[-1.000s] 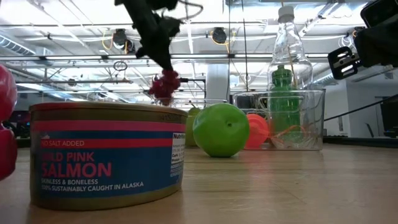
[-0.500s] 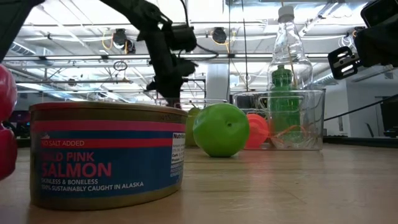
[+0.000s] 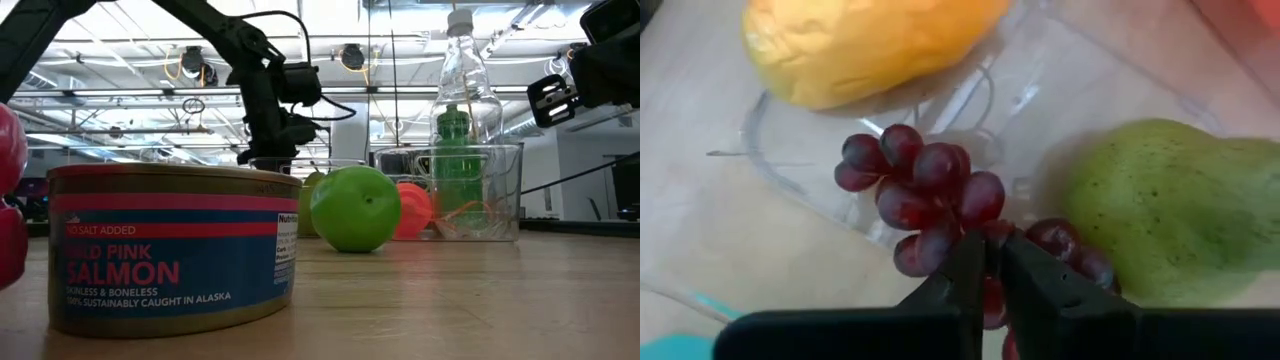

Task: Pick & Place Food Item
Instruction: Put the grapes into the left transparent bin, then stack the blue tuna can on top of the blue tuna can in the green bin

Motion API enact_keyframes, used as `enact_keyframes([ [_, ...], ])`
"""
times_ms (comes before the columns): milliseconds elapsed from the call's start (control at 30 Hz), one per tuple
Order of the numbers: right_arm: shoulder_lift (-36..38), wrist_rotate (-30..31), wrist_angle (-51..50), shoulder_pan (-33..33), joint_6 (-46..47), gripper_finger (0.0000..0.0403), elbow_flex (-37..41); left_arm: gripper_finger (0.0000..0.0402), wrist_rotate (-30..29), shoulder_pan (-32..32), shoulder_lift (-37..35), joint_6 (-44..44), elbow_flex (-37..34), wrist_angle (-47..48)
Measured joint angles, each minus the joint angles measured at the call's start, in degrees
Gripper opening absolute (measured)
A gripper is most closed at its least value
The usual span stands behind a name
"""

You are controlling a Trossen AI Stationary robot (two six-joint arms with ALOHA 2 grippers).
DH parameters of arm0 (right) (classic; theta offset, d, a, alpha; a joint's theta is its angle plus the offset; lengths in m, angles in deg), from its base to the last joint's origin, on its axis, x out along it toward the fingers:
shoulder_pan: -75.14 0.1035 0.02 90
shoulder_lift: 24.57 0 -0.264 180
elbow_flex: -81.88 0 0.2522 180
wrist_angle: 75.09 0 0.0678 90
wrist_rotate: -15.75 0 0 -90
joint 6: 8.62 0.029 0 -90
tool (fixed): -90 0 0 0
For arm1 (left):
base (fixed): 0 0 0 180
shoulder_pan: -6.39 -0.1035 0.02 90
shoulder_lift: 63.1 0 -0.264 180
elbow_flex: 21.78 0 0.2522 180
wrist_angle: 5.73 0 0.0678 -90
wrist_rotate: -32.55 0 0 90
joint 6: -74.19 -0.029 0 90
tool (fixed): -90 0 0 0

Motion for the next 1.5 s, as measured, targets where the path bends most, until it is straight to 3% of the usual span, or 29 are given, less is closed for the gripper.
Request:
enact_keyframes([
  [167,0.01,0.0,0.0,-0.01,0.02,0.0002,0.0,0.0081,2.89,0.6,-2.55,-1.66,0.0,1.83],
  [367,0.01,0.0,-0.02,-0.01,-0.36,0.0004,0.0,0.0199,4.7,0.59,-7.69,-0.93,0.0,4.37],
  [500,0.01,0.0,-0.02,0.0,-0.23,0.0004,0.0,0.0262,8.07,0.04,-13.88,-0.51,-0.02,7.12],
  [633,0.0,0.01,-0.02,-0.01,0.52,0.0004,0.0,0.0284,8.54,0.15,-24.06,-0.03,1.37,16.16],
  [733,0.0,0.03,-0.02,-0.01,0.56,0.0004,0.0,0.0269,5.81,2.83,-33.55,0.64,2.24,20.77],
  [867,0.01,0.08,-0.02,-0.01,0.56,0.0004,0.0,0.0213,0.01,10.33,-45.46,6.22,2.27,24.91],
  [1033,0.01,0.17,-0.04,0.01,0.2,0.0004,-0.01,0.0114,-10.93,26.65,-57.12,17.98,-1.54,26.32],
  [1167,-0.01,1.74,-0.13,0.01,-1.21,0.0004,0.0,0.004,-21.55,38.42,-63.09,23.54,-9.9,23.81],
  [1233,-0.1,1.79,-0.11,0.0,-1.51,0.0004,0.0,0.0012,-24.67,42.61,-64.57,23.38,-15.76,18.9],
  [1300,-0.23,1.75,-0.12,0.01,-1.51,0.0004,0.0,0.0008,-27.34,45.87,-65.59,18.69,-22.02,10.21],
  [1500,-0.31,1.72,-0.07,-0.01,-1.51,0.0004,0.0,0.0016,-24.68,51.74,-69.17,-8.25,-39.24,-29.67],
])
